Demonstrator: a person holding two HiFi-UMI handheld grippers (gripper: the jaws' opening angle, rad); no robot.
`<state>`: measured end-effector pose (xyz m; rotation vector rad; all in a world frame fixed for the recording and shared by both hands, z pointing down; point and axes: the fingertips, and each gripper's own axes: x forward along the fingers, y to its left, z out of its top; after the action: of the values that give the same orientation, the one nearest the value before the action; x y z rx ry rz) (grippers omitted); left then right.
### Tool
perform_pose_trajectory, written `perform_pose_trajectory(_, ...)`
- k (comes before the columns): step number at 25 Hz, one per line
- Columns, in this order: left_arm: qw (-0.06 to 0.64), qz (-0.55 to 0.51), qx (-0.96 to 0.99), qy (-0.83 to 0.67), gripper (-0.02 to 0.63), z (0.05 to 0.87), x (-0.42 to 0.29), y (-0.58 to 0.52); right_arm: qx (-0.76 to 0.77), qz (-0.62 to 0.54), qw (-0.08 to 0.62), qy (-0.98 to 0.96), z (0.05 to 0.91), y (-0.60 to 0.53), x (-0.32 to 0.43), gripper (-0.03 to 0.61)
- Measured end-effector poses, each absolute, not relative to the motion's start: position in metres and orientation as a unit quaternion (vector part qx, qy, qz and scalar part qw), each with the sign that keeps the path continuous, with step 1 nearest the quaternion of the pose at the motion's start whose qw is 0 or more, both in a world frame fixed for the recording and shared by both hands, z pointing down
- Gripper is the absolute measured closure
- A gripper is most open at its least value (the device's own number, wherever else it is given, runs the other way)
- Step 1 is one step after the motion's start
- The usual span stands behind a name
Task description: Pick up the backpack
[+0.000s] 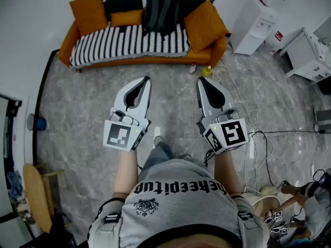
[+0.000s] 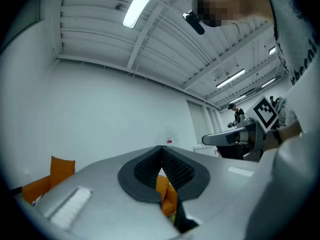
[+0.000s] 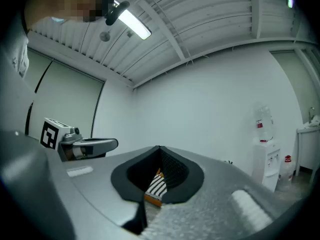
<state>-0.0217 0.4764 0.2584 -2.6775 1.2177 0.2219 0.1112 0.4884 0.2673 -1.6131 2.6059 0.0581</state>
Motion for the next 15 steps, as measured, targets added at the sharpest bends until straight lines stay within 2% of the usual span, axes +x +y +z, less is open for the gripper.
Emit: perform_pose_trajectory(15, 0.091, 0.062, -0.905, 0.411, 0.604, 0.261, -0.043, 0.423, -0.533, 0.020, 0.036, 0.845, 0.271, 0.436, 0.090, 0.575)
